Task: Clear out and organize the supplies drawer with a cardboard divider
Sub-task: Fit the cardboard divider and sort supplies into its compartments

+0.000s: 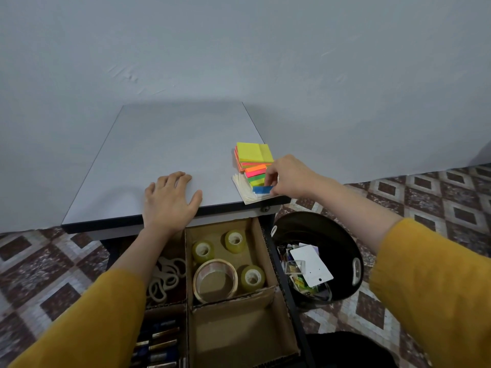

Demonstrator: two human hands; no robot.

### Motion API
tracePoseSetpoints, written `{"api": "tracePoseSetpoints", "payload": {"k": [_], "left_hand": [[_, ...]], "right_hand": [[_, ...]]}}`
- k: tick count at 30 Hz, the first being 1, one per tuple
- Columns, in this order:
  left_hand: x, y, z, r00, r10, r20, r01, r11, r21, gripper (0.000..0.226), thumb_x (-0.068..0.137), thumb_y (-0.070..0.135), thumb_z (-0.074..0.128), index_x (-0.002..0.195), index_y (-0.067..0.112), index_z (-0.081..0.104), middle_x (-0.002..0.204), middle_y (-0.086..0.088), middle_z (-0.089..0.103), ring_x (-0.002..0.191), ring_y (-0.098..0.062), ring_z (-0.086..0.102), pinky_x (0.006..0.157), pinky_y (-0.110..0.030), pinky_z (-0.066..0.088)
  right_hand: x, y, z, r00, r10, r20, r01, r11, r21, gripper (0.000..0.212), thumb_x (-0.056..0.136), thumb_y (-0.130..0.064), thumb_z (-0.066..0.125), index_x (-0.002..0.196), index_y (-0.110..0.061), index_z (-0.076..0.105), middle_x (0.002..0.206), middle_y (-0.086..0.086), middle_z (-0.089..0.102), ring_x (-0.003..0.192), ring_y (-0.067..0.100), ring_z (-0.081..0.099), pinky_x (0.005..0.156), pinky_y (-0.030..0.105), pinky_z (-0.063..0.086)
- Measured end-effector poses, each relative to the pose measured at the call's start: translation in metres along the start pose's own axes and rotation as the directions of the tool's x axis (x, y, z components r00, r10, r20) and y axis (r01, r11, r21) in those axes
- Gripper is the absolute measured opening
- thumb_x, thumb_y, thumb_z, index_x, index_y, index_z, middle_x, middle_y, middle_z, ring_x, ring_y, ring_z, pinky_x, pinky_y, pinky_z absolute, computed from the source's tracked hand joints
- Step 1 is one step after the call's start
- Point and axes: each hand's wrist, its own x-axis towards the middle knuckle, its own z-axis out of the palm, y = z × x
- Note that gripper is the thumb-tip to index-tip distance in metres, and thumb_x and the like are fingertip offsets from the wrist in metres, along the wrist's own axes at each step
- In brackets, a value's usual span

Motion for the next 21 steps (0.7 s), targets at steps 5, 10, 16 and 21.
{"api": "tracePoseSetpoints", "payload": {"k": [5,10,16,21], "left_hand": [[-0.001,0.000,-0.001,1.000,0.005,-0.017,-0.005,1.000,-0.025,0.068,0.084,0.053,0.020,0.137,0.016,0.043,0.142,-0.002,0.042,0.132,-0.023,0.035,0.108,-0.045,0.026],[0.000,0.000,-0.004,1.000,-0.007,0.025,0.009,0.999,-0.049,0.057,0.095,0.051,0.029,0.139,0.018,0.040,0.146,-0.001,0.038,0.134,-0.022,0.031,0.111,-0.043,0.021],[0.005,0.016,-0.015,0.995,-0.023,-0.093,-0.002,0.964,-0.266,0.034,0.089,0.030,0.059,0.118,0.013,0.061,0.124,-0.009,0.057,0.117,-0.028,0.046,0.096,-0.040,0.035],[0.018,0.076,-0.027,0.980,0.173,-0.100,-0.199,0.885,-0.420,0.016,0.089,0.023,0.061,0.097,0.014,0.072,0.097,-0.001,0.067,0.088,-0.014,0.051,0.078,-0.024,0.034]], "right_hand": [[-0.003,0.001,0.000,0.999,0.016,-0.028,-0.015,0.998,0.059,0.014,0.078,-0.006,0.072,0.093,-0.006,0.073,0.084,0.001,0.060,0.060,0.001,0.043,0.049,0.004,0.031],[-0.006,0.005,-0.006,0.993,0.075,-0.087,-0.057,0.981,0.187,0.021,0.075,0.001,0.072,0.096,-0.002,0.072,0.082,0.006,0.063,0.063,0.009,0.051,0.059,0.010,0.042],[-0.013,0.025,-0.012,0.962,0.260,-0.079,-0.199,0.872,0.446,0.018,0.078,0.009,0.065,0.093,0.002,0.069,0.067,0.005,0.059,0.042,0.010,0.053,0.040,0.011,0.042],[-0.015,0.037,-0.007,0.927,0.368,-0.076,-0.242,0.739,0.629,0.016,0.077,0.012,0.061,0.090,0.006,0.069,0.060,0.010,0.060,0.041,0.011,0.057,0.045,0.017,0.052]]}}
